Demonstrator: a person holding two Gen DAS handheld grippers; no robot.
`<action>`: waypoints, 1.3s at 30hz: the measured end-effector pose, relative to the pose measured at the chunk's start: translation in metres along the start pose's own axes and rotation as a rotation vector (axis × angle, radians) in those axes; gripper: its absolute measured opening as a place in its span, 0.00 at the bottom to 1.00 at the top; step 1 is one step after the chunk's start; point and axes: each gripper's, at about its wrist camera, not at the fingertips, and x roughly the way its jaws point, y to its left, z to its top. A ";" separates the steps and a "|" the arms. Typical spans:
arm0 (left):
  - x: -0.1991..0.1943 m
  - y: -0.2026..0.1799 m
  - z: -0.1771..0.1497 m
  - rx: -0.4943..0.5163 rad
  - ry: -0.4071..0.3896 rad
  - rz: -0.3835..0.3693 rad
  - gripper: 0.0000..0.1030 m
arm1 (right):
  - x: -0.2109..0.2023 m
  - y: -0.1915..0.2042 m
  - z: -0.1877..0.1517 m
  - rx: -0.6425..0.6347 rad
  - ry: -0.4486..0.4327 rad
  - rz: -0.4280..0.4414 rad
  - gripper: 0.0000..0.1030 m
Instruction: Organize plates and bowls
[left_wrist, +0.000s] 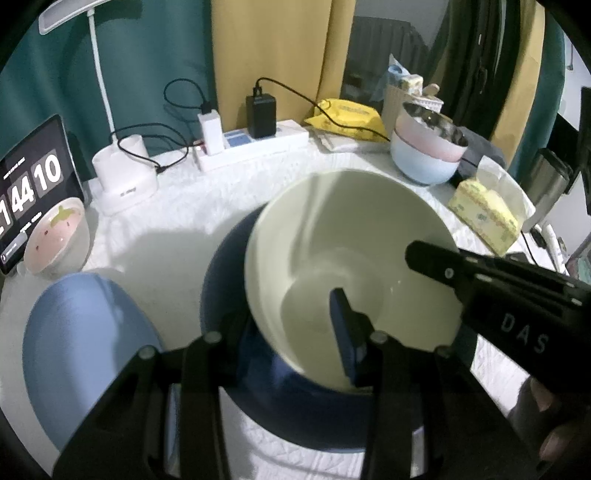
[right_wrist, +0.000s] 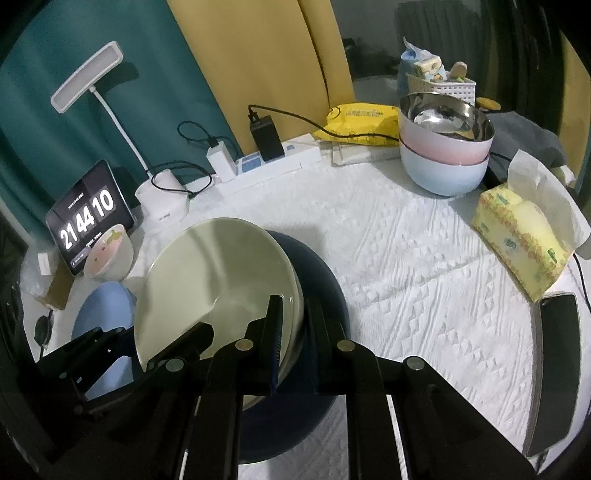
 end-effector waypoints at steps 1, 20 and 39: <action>0.001 0.000 -0.001 0.003 0.004 0.002 0.38 | 0.001 0.000 -0.001 0.000 0.004 -0.002 0.14; 0.002 -0.005 -0.006 0.047 -0.005 0.064 0.44 | 0.008 0.005 -0.004 -0.045 0.029 -0.049 0.14; -0.025 0.014 -0.002 -0.005 -0.054 0.025 0.45 | -0.023 0.019 0.008 -0.083 -0.041 -0.093 0.20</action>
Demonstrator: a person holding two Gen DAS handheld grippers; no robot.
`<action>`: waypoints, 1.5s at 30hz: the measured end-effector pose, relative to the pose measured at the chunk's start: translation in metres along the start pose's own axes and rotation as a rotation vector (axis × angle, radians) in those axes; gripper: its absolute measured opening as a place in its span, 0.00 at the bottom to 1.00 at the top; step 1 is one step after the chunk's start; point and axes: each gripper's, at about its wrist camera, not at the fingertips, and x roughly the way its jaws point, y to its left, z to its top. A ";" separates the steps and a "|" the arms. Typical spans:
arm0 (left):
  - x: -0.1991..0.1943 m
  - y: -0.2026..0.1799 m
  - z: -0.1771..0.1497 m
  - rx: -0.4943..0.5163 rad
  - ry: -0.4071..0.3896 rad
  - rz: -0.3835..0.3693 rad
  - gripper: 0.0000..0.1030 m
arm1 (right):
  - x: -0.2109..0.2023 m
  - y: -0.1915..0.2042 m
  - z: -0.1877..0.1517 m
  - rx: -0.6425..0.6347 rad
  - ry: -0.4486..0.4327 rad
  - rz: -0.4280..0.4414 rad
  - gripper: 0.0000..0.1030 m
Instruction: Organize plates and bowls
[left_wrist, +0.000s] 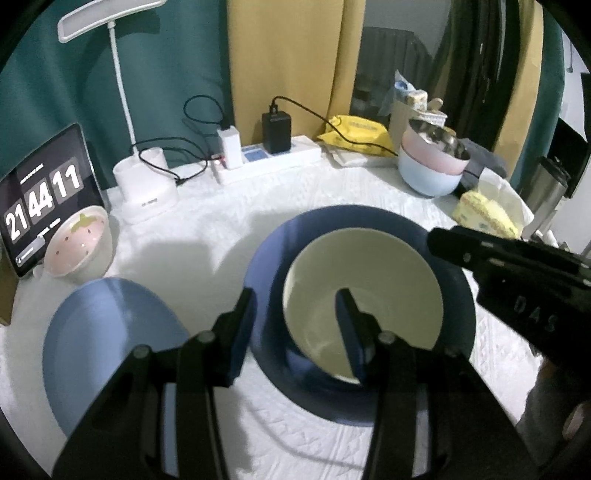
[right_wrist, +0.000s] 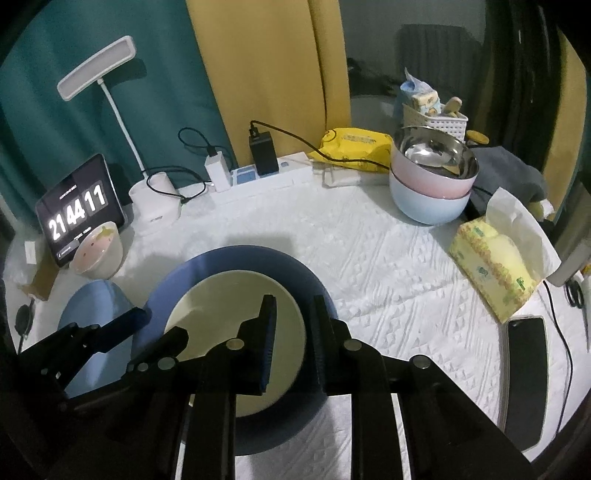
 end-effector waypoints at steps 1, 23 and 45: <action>-0.002 0.002 0.001 -0.005 -0.004 -0.002 0.45 | 0.000 0.002 0.000 -0.003 -0.001 -0.001 0.20; -0.028 0.045 0.009 -0.079 -0.077 -0.040 0.47 | -0.002 0.049 0.012 -0.090 0.000 -0.016 0.20; -0.032 0.110 0.015 -0.153 -0.103 -0.030 0.58 | 0.020 0.112 0.028 -0.176 0.023 -0.007 0.20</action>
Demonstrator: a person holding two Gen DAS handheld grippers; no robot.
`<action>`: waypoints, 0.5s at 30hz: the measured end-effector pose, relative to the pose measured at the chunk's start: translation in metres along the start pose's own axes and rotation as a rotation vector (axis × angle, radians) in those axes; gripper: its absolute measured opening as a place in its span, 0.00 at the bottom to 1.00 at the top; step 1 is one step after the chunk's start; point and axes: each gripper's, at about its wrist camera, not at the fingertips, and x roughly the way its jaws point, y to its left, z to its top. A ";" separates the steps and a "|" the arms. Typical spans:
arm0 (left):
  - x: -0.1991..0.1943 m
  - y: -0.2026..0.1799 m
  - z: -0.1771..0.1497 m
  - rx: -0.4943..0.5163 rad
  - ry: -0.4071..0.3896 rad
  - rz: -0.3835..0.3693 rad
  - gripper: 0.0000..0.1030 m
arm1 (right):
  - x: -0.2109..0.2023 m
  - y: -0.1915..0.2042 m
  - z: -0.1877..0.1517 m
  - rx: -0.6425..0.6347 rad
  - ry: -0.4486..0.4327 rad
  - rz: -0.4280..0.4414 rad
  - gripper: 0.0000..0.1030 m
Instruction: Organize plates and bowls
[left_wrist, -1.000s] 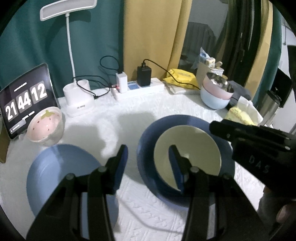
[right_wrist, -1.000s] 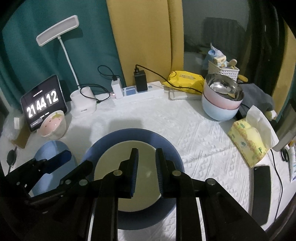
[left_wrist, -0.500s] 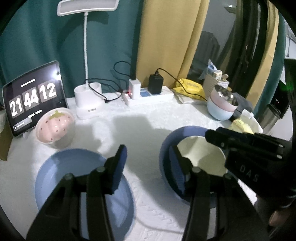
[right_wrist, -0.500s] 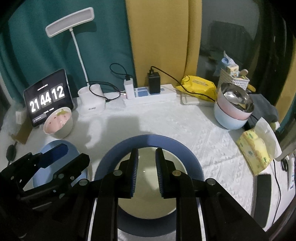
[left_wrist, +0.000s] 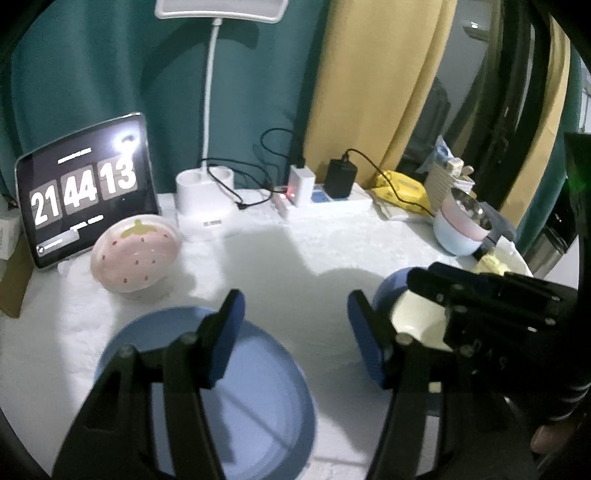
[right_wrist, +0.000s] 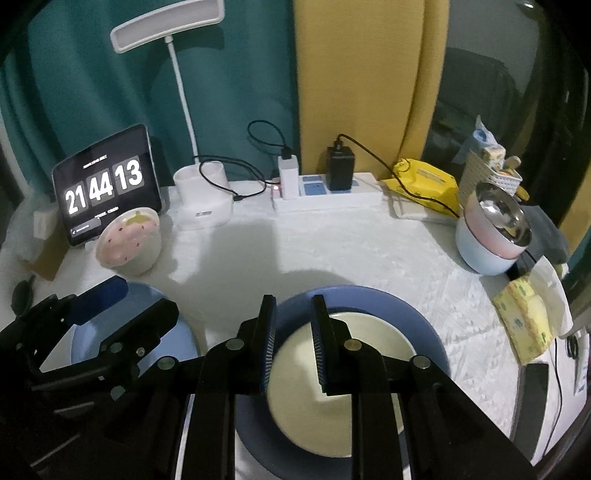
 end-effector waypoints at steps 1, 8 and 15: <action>0.000 0.003 0.000 -0.004 0.000 0.002 0.58 | 0.001 0.003 0.001 -0.004 0.001 0.002 0.20; 0.001 0.026 0.003 -0.023 -0.001 0.023 0.58 | 0.009 0.022 0.010 -0.031 0.007 0.011 0.20; 0.003 0.049 0.006 -0.044 -0.002 0.041 0.58 | 0.018 0.040 0.020 -0.054 0.015 0.022 0.20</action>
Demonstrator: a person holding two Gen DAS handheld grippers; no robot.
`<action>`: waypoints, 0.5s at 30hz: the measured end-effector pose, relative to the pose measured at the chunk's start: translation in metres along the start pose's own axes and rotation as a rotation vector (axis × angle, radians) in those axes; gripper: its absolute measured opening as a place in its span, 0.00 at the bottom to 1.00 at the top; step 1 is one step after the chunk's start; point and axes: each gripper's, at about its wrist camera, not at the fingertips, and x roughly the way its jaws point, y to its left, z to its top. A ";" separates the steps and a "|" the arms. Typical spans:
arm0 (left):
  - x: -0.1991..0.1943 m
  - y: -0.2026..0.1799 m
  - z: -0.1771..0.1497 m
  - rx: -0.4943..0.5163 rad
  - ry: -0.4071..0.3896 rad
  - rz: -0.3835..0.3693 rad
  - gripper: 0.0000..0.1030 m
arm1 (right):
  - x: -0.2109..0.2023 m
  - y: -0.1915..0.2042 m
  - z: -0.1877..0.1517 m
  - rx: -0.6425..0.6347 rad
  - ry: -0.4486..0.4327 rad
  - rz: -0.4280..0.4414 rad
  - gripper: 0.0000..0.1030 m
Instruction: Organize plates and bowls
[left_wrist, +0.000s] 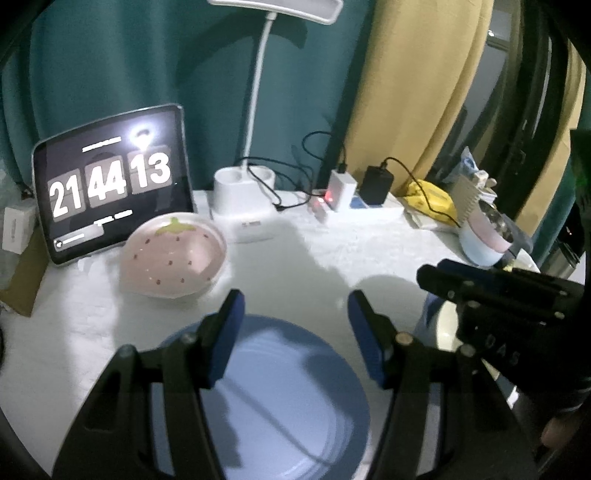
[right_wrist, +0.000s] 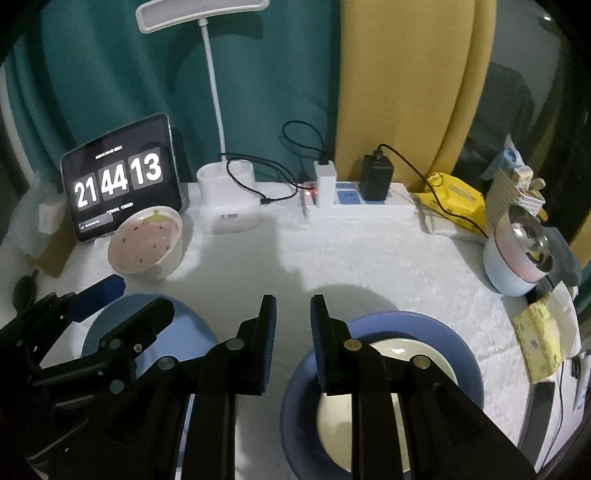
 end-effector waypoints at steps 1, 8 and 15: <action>0.000 0.002 0.000 -0.002 0.000 0.002 0.58 | 0.001 0.002 0.001 -0.003 0.001 0.002 0.20; 0.005 0.025 0.003 -0.035 0.005 0.016 0.58 | 0.013 0.019 0.008 -0.029 0.013 0.011 0.20; 0.008 0.046 0.004 -0.054 0.009 0.036 0.58 | 0.023 0.037 0.015 -0.048 0.019 0.027 0.20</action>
